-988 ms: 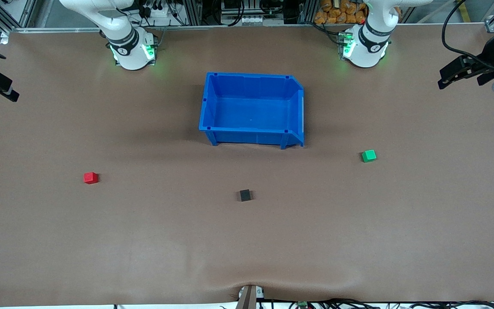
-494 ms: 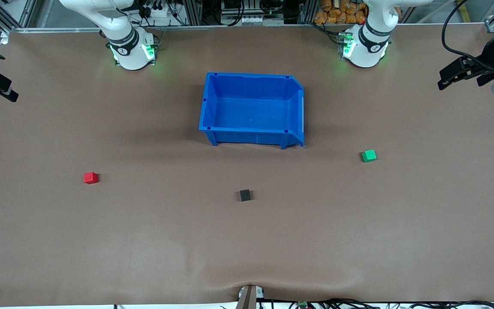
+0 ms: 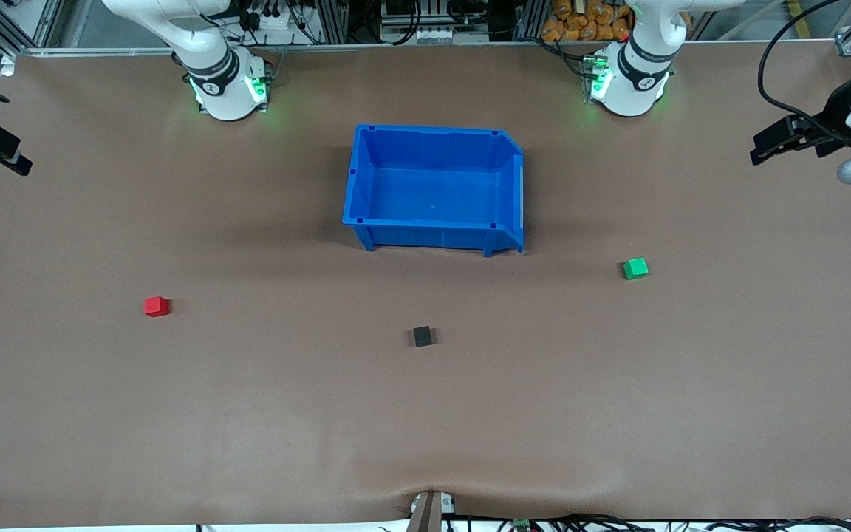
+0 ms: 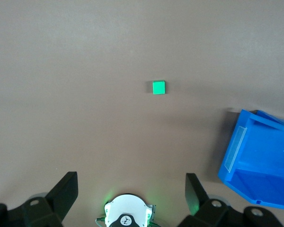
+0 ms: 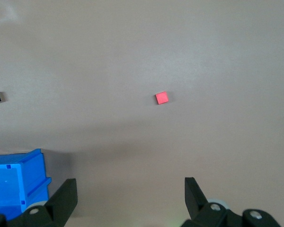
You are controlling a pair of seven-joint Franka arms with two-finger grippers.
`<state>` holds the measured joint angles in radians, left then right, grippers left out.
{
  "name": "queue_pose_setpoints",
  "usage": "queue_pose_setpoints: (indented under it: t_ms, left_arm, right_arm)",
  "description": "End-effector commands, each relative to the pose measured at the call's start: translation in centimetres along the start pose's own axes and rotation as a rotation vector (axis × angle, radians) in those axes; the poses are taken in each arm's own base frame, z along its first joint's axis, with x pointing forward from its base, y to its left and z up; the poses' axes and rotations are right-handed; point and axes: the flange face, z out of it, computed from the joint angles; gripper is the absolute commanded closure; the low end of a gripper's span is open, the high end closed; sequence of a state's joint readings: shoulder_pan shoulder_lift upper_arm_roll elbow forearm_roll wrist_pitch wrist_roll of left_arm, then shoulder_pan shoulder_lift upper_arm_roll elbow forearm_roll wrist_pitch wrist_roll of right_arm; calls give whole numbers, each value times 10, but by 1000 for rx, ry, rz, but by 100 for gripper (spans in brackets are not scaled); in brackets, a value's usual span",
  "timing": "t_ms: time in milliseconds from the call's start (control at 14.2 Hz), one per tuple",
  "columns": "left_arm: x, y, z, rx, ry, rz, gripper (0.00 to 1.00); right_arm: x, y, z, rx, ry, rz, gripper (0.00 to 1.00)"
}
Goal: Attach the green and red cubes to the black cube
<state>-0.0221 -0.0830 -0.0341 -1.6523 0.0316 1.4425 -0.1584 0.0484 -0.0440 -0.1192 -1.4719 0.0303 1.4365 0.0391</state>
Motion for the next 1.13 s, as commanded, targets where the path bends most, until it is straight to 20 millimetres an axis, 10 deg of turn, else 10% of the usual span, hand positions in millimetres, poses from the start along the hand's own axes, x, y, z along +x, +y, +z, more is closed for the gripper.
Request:
queue_pose_setpoints:
  t_ms: [0, 988, 1059]
  left_arm:
    - [10, -2, 10, 17, -1, 2, 0]
    - [47, -1, 155, 0, 92, -40, 0]
    - [46, 1, 161, -1, 92, -53, 0]
  right_arm:
    - [0, 1, -2, -9, 1, 15, 0]
    - [2, -2, -1, -11, 6, 8, 0]
    - [19, -6, 25, -15, -30, 1, 0]
